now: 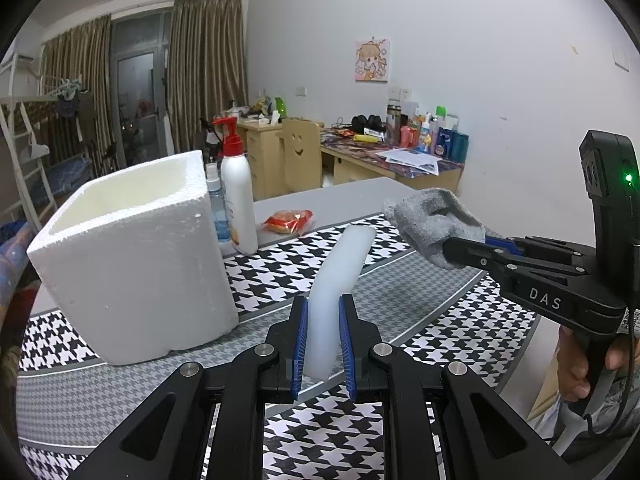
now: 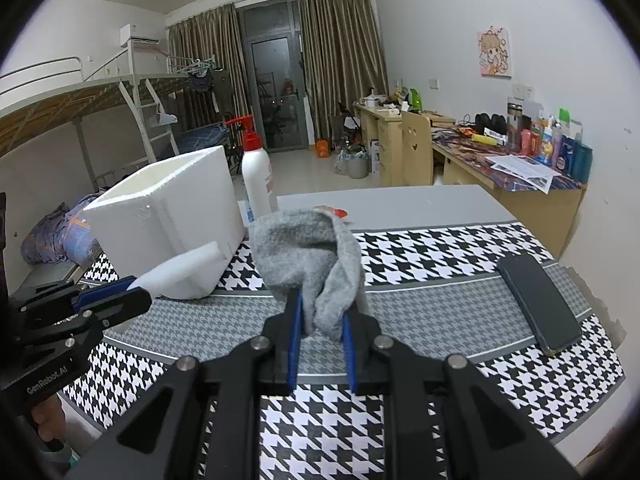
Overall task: Organize soft objects
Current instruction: 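Carry the foam roll in the left gripper while the right carries the sock toward the box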
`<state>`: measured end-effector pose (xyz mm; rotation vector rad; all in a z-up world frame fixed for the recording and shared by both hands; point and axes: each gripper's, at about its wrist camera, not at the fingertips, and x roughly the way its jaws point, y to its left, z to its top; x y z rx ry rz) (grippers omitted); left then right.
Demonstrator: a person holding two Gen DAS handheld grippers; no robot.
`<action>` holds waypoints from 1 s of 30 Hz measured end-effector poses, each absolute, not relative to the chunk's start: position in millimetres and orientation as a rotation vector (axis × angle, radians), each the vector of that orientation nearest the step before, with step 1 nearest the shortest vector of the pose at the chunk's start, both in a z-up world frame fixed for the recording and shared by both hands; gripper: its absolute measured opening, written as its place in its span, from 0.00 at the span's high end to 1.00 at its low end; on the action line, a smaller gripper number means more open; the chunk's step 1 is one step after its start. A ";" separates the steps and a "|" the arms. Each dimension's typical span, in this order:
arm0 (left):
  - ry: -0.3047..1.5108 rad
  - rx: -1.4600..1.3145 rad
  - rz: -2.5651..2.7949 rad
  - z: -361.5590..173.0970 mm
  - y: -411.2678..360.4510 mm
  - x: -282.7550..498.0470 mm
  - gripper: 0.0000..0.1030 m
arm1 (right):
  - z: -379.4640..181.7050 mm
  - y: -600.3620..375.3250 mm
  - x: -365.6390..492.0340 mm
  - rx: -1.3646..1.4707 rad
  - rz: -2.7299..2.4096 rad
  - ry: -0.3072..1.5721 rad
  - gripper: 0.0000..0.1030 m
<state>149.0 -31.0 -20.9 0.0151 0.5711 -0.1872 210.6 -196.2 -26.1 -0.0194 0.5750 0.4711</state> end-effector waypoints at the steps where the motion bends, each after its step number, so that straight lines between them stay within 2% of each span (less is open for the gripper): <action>1: 0.570 0.015 -0.187 -19.9 -29.4 148.8 0.84 | -25.6 -195.3 210.5 -0.020 0.473 0.574 0.79; 30: 0.502 0.027 -0.157 14.7 -1.2 149.4 0.84 | 0.4 -162.0 206.1 -0.054 0.511 0.516 0.79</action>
